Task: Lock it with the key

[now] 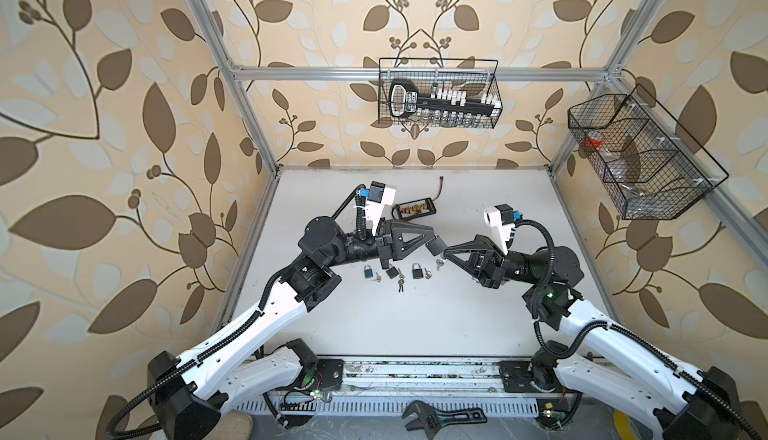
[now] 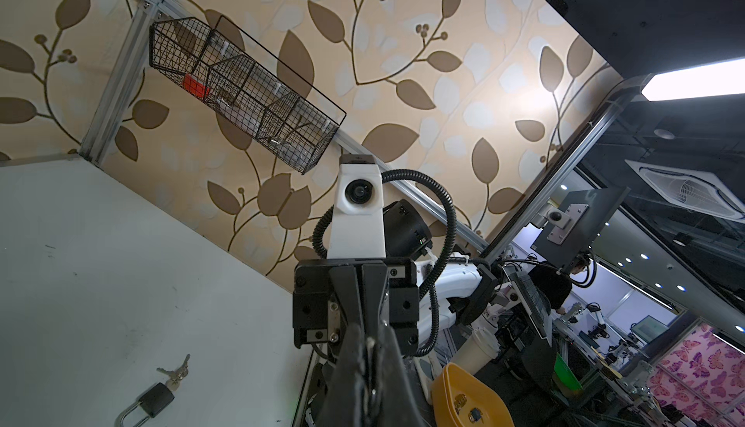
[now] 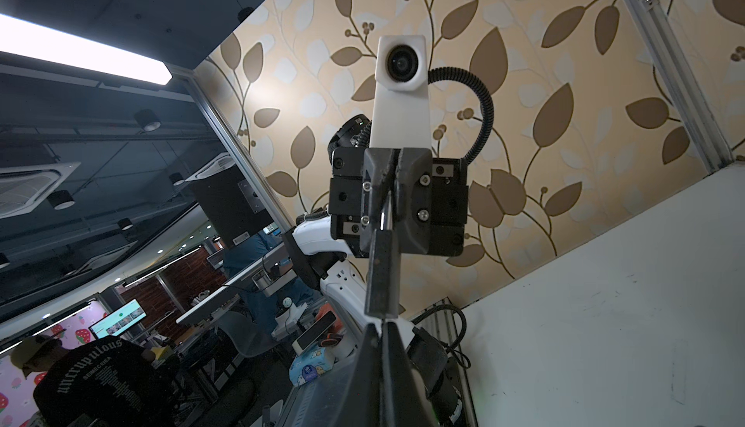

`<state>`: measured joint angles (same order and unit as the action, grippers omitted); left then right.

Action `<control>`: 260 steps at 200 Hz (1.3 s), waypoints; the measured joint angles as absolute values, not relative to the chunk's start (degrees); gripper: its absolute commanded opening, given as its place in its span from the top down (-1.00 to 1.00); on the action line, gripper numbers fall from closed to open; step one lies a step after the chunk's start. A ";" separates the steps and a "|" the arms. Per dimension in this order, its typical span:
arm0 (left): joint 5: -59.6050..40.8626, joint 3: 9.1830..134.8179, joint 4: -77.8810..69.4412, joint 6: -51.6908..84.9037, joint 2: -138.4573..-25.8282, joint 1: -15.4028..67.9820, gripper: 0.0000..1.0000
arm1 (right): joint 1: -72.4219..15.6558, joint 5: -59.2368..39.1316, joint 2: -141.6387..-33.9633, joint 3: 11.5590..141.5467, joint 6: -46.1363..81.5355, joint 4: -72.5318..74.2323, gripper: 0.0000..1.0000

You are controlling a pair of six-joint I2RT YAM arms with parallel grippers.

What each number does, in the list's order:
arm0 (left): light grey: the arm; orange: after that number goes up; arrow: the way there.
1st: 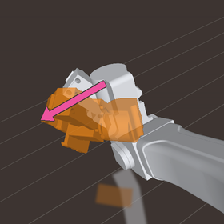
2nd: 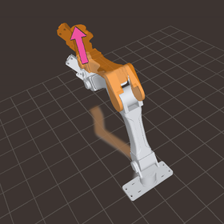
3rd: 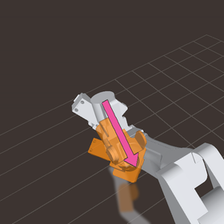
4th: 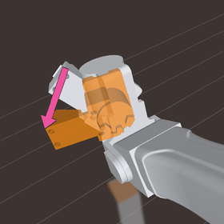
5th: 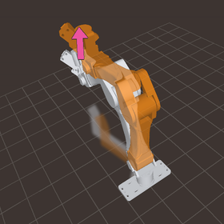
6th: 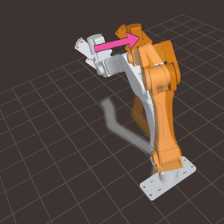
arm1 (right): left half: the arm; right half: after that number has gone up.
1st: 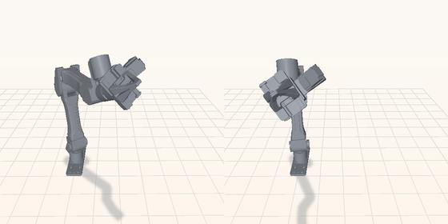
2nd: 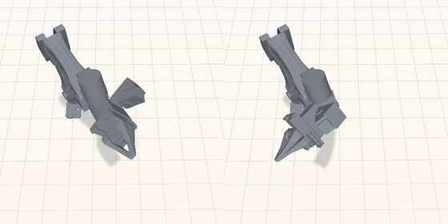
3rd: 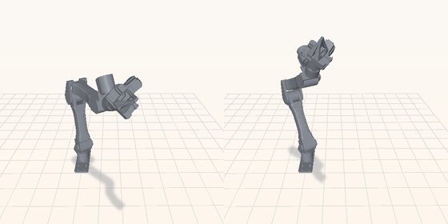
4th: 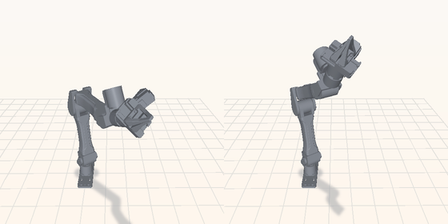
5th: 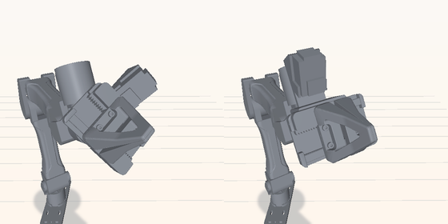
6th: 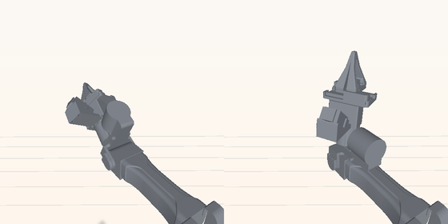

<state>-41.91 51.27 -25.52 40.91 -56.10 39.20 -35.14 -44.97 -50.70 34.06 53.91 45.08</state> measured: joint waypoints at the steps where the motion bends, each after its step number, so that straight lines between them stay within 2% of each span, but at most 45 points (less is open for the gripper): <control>1: -41.89 51.27 -25.50 40.91 -56.10 39.20 1.00 | -35.14 -44.95 -50.68 34.06 53.91 45.04 1.00; 80: -39.94 51.27 -22.13 39.09 -54.74 39.31 1.00 | -35.16 -44.31 -41.34 30.70 47.90 35.03 1.00; 132: -39.20 51.27 -21.54 38.98 -54.87 39.31 1.00 | -35.16 -43.59 -40.12 30.70 43.77 28.82 1.00; 154: -38.46 51.27 -20.08 38.48 -54.87 39.31 1.00 | -35.16 -39.59 -38.98 30.85 40.49 22.50 1.00; 207: -36.05 51.33 -12.36 34.94 -54.85 39.31 1.00 | -33.23 -22.55 -35.79 31.09 34.30 3.73 1.00; 260: -35.18 52.53 -2.57 29.63 -56.84 40.62 1.00 | -25.87 -17.02 -32.62 31.07 31.62 -2.79 1.00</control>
